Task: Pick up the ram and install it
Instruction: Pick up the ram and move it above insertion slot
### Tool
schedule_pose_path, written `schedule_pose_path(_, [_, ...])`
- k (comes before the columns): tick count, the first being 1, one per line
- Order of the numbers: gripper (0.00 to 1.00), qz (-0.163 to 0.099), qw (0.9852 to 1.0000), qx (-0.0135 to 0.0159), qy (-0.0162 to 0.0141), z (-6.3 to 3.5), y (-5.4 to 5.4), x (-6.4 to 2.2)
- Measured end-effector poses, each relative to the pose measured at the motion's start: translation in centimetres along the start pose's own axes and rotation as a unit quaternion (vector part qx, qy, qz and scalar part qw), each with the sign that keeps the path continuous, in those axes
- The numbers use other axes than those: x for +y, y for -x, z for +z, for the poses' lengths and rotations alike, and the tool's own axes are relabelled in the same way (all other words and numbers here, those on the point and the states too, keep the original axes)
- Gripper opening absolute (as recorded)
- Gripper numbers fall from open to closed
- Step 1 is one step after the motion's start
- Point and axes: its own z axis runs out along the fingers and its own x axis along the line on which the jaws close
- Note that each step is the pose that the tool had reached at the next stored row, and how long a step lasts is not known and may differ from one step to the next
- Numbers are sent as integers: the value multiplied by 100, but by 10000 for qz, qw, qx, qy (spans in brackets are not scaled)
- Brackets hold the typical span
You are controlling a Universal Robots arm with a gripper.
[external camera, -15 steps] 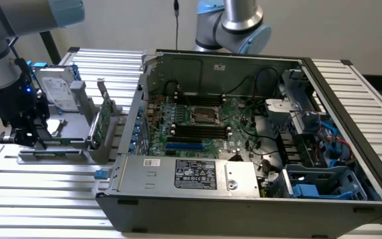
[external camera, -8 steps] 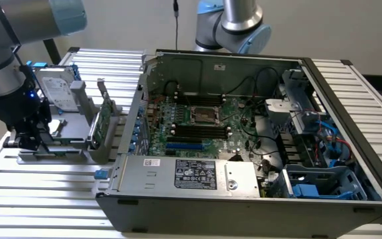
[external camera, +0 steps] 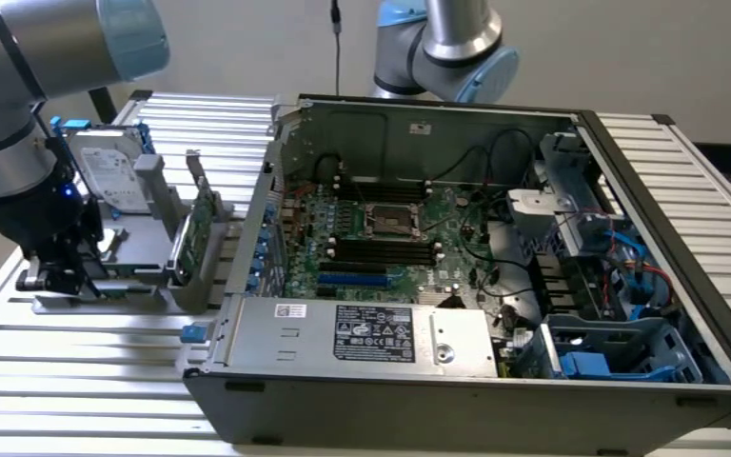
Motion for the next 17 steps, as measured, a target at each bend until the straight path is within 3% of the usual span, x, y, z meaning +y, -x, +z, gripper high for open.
schedule_pose_path(2, [36,-8,10000,-7,-6,36,0,0])
schedule_pose_path(4, [36,-16,10000,-40,-7,58,-1,0])
schedule_pose_path(8, [36,-26,9998,-189,-18,91,-5,0])
schedule_pose_path(9, [36,-26,9998,-213,-20,98,-11,0])
schedule_pose_path(17, [36,-26,9996,-279,14,148,-41,5])
